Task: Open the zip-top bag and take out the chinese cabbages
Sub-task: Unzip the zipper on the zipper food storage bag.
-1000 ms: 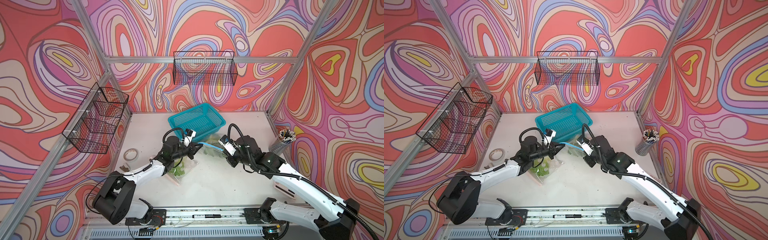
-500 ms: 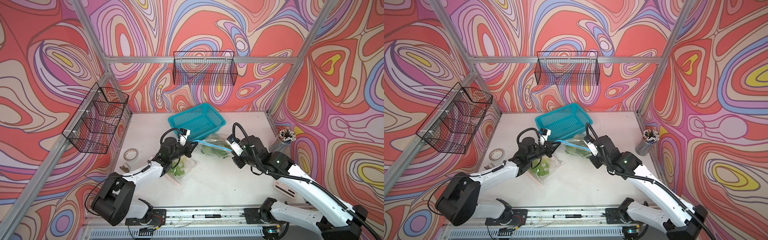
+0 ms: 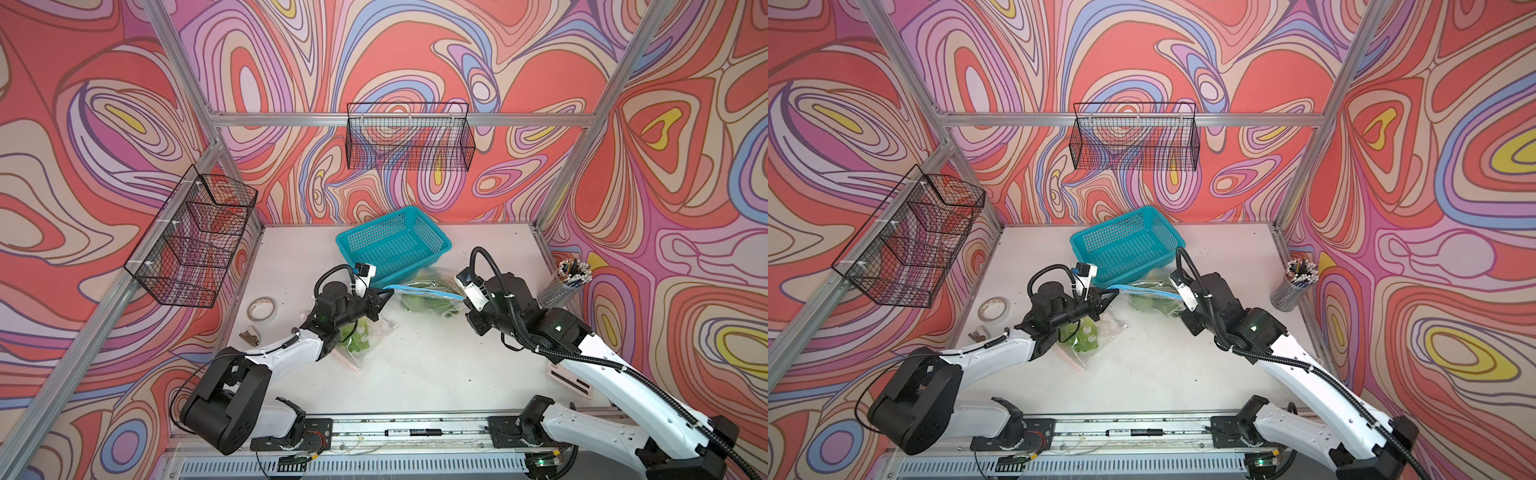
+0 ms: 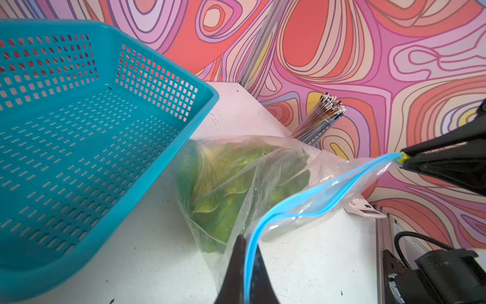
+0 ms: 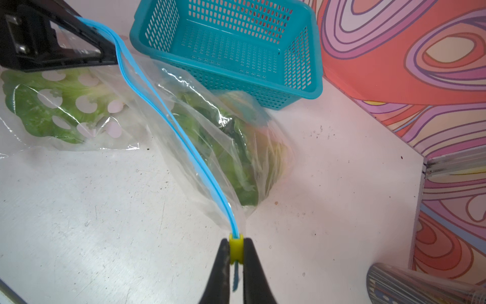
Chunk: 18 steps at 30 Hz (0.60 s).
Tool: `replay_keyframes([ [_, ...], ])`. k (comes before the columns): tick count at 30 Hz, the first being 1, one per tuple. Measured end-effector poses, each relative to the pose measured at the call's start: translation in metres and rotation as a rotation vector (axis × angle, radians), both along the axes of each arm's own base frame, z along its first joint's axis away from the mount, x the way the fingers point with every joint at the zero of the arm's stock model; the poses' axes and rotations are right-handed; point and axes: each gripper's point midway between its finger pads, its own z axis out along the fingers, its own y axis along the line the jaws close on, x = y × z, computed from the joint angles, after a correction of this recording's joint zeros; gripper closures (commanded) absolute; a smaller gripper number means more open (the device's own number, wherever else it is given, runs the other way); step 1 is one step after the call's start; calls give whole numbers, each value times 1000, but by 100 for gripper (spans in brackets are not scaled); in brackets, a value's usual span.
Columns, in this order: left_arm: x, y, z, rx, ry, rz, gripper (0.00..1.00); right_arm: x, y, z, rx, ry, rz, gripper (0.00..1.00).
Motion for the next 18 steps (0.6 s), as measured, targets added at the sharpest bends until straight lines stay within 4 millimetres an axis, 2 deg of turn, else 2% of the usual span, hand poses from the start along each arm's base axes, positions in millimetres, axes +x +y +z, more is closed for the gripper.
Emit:
replay_keyframes([
  [2, -6, 0, -6, 1, 7, -15, 100, 1, 3, 1, 21, -20, 10, 100],
  [6, -16, -5, -15, 12, 21, -50, 93, 6, 14, 6, 66, -55, 43, 100],
  [9, -22, -10, -14, 17, 4, -74, 84, 9, 22, 8, 91, -73, 65, 100],
  [15, -32, -4, -4, 54, -46, -72, 47, 10, 25, 4, 97, -100, 87, 100],
  [18, -35, 5, 5, 100, -80, -43, 38, 8, 22, 1, 93, -111, 92, 100],
])
